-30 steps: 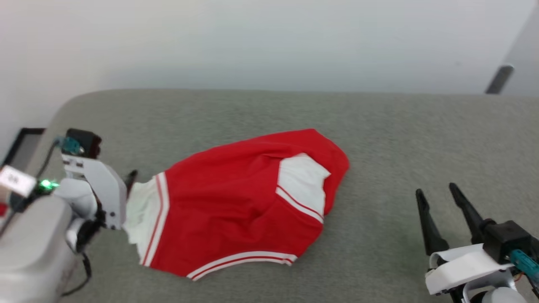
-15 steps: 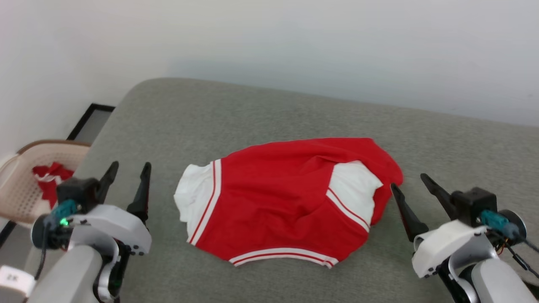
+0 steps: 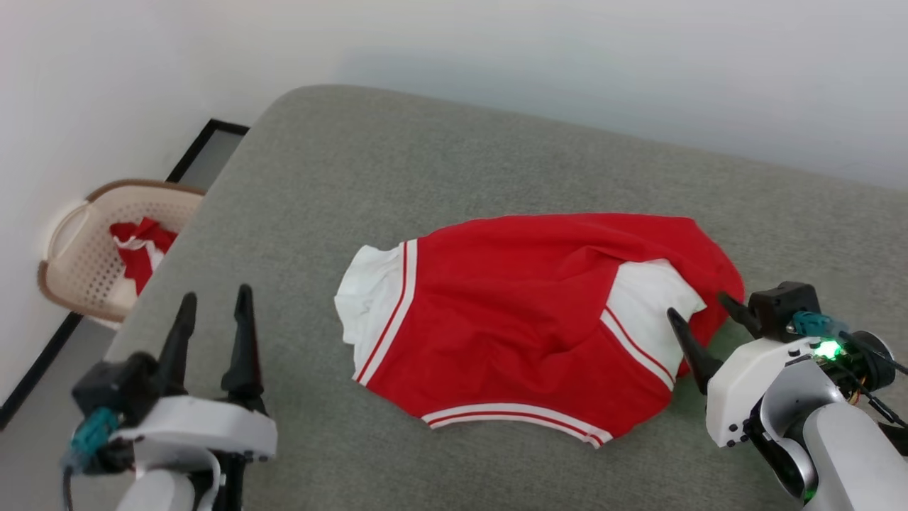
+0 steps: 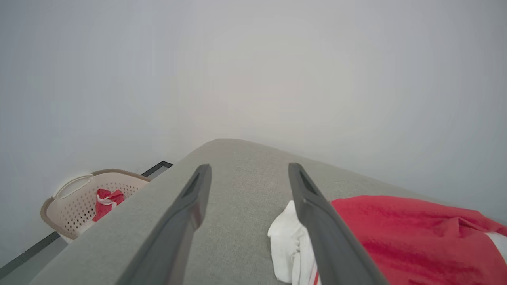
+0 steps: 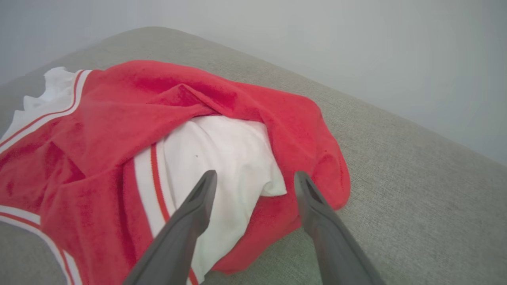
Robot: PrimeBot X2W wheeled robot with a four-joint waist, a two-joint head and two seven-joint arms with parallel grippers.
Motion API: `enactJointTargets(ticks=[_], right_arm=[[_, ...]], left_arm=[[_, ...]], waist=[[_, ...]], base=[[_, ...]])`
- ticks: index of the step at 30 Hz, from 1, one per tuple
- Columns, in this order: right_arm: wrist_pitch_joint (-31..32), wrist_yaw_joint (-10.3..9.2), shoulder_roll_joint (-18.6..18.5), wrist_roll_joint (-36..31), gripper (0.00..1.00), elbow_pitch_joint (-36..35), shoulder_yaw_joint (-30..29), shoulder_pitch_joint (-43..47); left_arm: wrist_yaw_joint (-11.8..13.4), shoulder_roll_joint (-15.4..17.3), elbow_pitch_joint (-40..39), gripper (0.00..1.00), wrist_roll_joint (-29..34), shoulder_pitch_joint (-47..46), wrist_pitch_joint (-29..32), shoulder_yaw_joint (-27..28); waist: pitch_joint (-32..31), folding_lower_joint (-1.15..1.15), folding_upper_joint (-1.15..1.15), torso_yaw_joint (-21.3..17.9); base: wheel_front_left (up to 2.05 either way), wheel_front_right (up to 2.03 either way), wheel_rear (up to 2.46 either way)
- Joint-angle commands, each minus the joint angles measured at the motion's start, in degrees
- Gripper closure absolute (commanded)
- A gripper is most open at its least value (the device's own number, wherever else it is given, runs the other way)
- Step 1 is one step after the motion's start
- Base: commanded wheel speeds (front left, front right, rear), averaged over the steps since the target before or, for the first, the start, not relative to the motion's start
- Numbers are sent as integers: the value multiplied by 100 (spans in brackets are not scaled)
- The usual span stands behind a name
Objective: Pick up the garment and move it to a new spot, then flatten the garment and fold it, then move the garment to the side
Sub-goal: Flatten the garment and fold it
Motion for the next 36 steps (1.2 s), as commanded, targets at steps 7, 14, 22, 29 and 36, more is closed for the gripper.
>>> enactJointTargets(ticks=[7,14,22,29,36], right_arm=[[248,-2,-2,39,96,353,91,-155],[341,-2,13,126,100,625,160,-292],[1049,-2,-180,470,100,501,375,-526],[1725,-2,-543,740,100,-47,334,-755],[2274,-3,-979,849,100,-597,100,-814]], left_arm=[[-395,-543,-38,0,524,376,1,622],[-725,-903,11,0,870,479,1,1054],[-972,-1155,56,0,1176,591,0,1449],[-1118,-1282,57,0,1326,688,0,1693],[-1215,-1352,37,0,1452,753,0,1856]], waist=[[117,0,0,178],[71,0,0,229],[-4,0,0,141],[-130,0,0,-3],[-211,0,0,-216]], base=[[0,0,0],[0,0,0],[0,0,0],[0,0,0],[0,0,0]])
